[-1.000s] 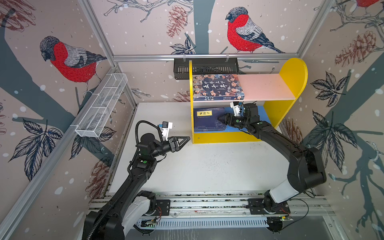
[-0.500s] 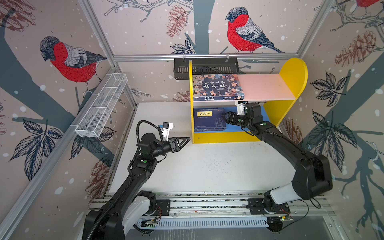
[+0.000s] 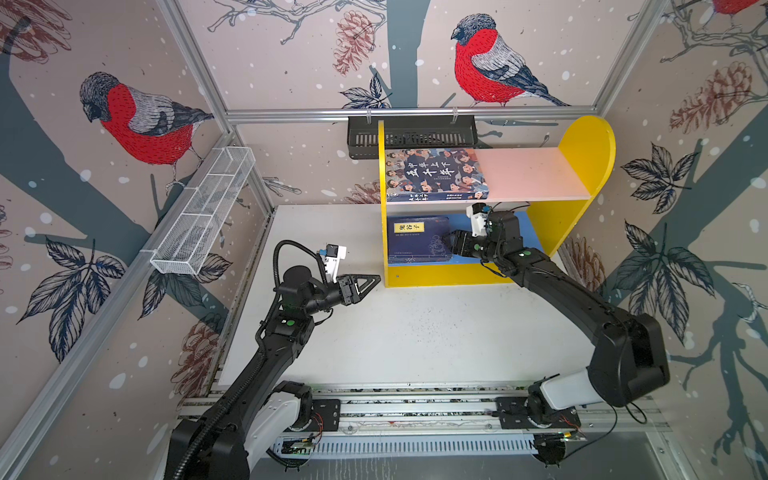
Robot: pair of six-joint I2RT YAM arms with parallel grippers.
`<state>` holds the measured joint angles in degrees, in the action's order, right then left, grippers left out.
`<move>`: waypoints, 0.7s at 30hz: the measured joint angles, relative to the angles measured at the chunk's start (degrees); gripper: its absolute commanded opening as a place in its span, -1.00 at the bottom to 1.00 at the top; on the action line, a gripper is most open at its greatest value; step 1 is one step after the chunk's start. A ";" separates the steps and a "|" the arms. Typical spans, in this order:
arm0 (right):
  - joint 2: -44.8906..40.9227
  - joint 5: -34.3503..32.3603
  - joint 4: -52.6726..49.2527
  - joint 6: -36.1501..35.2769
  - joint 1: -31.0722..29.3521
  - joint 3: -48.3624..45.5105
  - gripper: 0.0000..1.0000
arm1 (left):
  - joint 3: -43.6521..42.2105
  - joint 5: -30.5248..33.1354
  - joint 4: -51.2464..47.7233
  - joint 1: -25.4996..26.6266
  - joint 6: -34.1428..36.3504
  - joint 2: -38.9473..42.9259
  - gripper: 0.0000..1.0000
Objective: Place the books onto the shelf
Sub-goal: 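Push the dark-blue book flush against the other books with the right gripper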
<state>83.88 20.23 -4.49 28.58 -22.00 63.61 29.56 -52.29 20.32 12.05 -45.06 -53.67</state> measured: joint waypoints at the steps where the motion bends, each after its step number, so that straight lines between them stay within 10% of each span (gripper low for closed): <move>1: 0.00 0.00 0.00 0.00 -0.11 0.00 0.25 | 0.00 0.00 -0.02 0.00 0.00 0.02 0.38; 21: 2.49 -0.48 -0.68 -0.07 -1.86 2.14 0.13 | 0.00 0.04 -0.22 0.00 0.04 0.52 0.38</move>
<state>86.37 19.75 -5.17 28.51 -23.86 65.76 29.56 -52.25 20.10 12.05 -45.01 -53.15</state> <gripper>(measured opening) 0.563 0.689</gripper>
